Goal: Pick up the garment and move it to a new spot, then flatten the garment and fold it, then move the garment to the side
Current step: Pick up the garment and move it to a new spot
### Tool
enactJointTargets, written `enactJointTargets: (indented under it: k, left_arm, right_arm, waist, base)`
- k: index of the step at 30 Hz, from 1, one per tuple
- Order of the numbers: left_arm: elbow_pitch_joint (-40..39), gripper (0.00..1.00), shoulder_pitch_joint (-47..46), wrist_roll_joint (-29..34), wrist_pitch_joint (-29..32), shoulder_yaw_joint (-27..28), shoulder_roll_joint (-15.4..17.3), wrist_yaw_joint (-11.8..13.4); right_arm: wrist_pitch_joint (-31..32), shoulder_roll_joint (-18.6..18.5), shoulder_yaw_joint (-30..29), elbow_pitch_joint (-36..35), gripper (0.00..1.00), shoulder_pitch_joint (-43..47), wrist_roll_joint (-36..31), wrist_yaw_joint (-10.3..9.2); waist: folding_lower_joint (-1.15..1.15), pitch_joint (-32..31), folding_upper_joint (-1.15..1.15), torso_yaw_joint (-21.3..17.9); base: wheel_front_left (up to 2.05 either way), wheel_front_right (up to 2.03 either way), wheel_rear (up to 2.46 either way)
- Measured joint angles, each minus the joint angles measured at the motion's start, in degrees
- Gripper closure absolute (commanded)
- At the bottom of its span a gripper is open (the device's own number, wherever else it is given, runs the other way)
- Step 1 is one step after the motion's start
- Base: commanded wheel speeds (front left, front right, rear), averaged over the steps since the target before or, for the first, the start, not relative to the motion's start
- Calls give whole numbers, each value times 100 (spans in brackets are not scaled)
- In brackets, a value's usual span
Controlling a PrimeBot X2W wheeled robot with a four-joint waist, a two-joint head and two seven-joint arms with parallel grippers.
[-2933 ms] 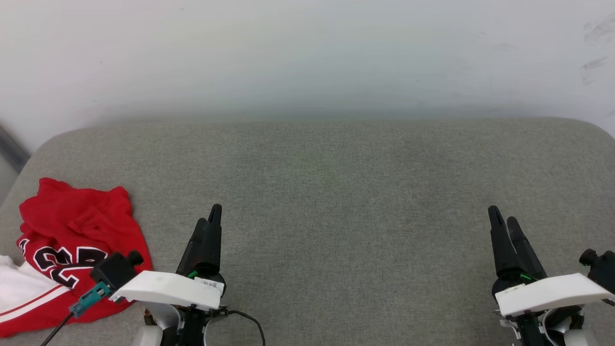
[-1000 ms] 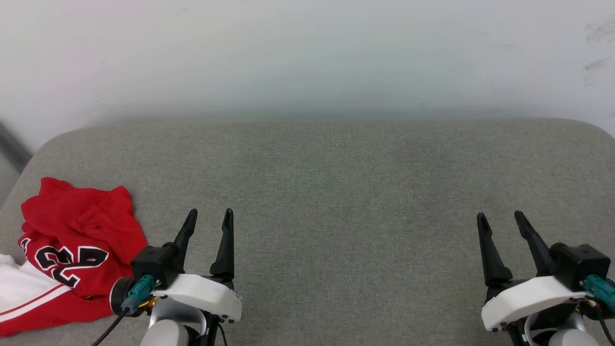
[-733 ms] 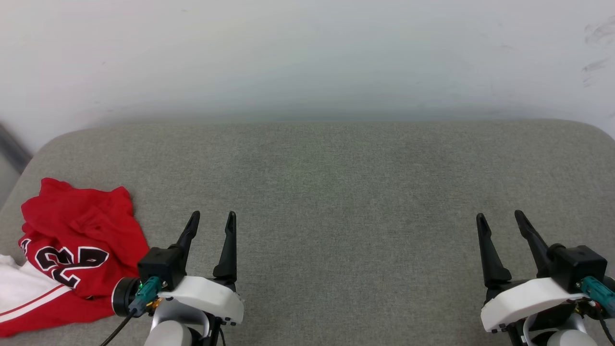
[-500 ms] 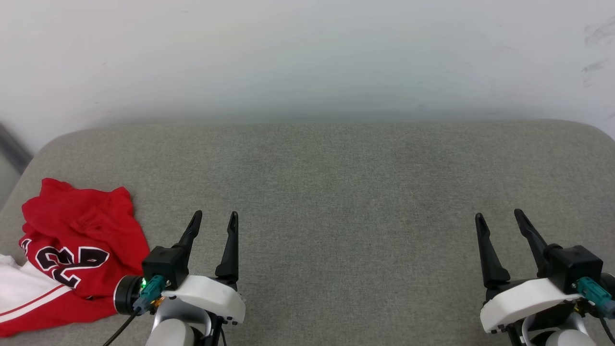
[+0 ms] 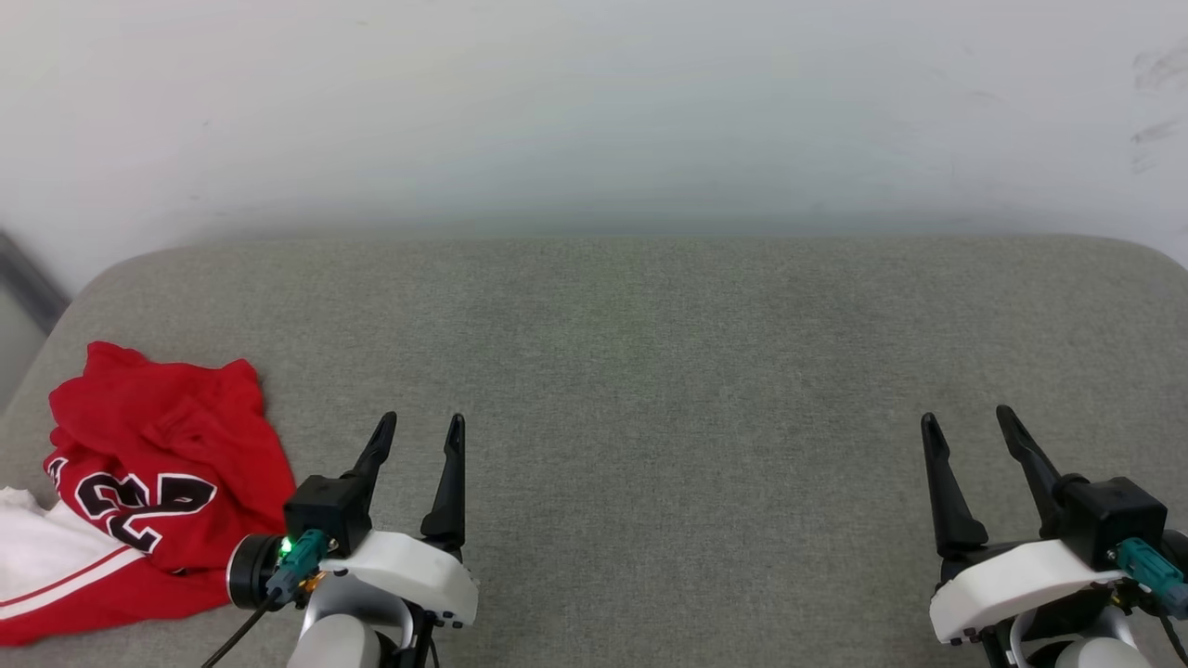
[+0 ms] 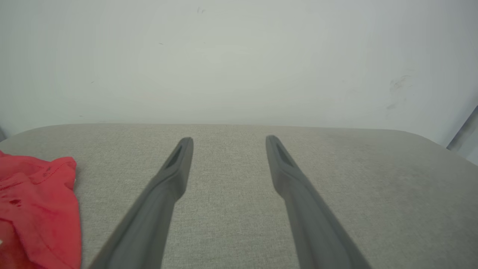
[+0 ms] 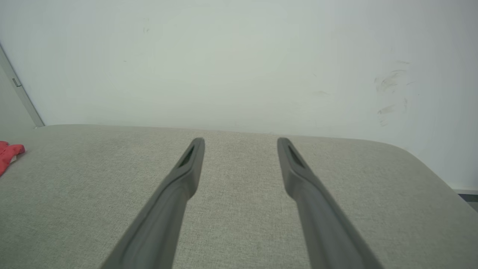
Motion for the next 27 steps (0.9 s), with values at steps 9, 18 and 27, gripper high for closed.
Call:
enactJointTargets:
  k: [9, 18, 27]
  left_arm:
    - [126, 0, -98, 0, 0, 57, 30, 111]
    - [126, 0, -154, 4, 0, 160, 179, 202]
    - [-12, 0, -210, -165, 0, 307, 204, 225]
  right_arm:
    - [-21, 0, 33, -19, 0, 1, -3, -1]
    - [47, 2, 226, -156, 0, -12, 7, 0]
    - [94, 4, 336, -316, 0, -117, 43, 0]
  waist:
    - [0, 16, 0, 289]
    - [0, 71, 0, 1031]
    - [0, 141, 0, 1930]
  base:
    - [0, 0, 0]
    - [0, 0, 0]
    - [0, 0, 0]
